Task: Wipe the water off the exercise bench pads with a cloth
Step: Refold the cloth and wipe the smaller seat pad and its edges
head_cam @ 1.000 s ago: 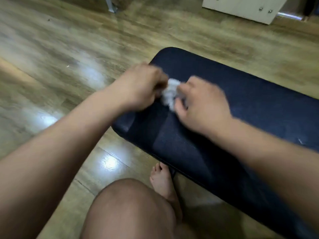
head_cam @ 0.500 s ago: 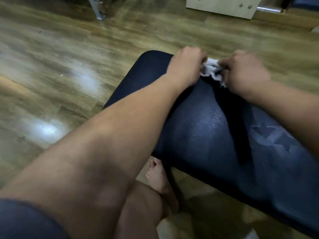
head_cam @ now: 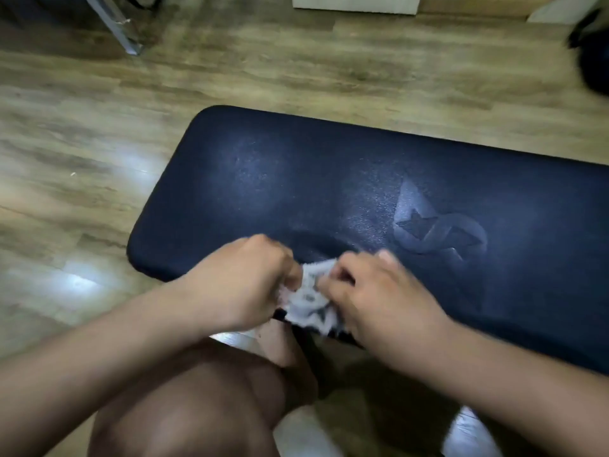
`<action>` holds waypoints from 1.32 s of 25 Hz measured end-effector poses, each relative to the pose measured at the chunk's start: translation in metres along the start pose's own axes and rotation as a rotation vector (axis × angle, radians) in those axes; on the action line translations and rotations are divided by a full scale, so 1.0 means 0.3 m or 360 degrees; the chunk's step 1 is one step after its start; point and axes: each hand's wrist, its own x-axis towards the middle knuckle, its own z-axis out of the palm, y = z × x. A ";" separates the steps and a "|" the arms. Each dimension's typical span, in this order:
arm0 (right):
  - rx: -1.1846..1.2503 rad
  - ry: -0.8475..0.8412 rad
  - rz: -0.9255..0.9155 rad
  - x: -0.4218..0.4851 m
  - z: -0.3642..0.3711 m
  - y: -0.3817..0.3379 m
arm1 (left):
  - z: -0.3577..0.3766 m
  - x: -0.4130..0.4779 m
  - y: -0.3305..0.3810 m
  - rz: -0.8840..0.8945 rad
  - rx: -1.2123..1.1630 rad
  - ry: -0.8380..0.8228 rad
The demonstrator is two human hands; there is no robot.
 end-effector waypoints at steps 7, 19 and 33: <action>-0.0276 0.0139 0.0842 0.383 -0.158 0.578 | -0.139 0.704 0.033 -0.0390 0.0093 0.0674; 0.0186 -0.0036 0.0205 -0.392 -0.101 0.234 | 0.068 0.132 0.398 0.0489 0.0140 -0.0041; 0.0043 0.0005 0.0602 -0.545 -0.192 0.326 | 0.100 0.266 0.622 0.0553 0.0394 0.0198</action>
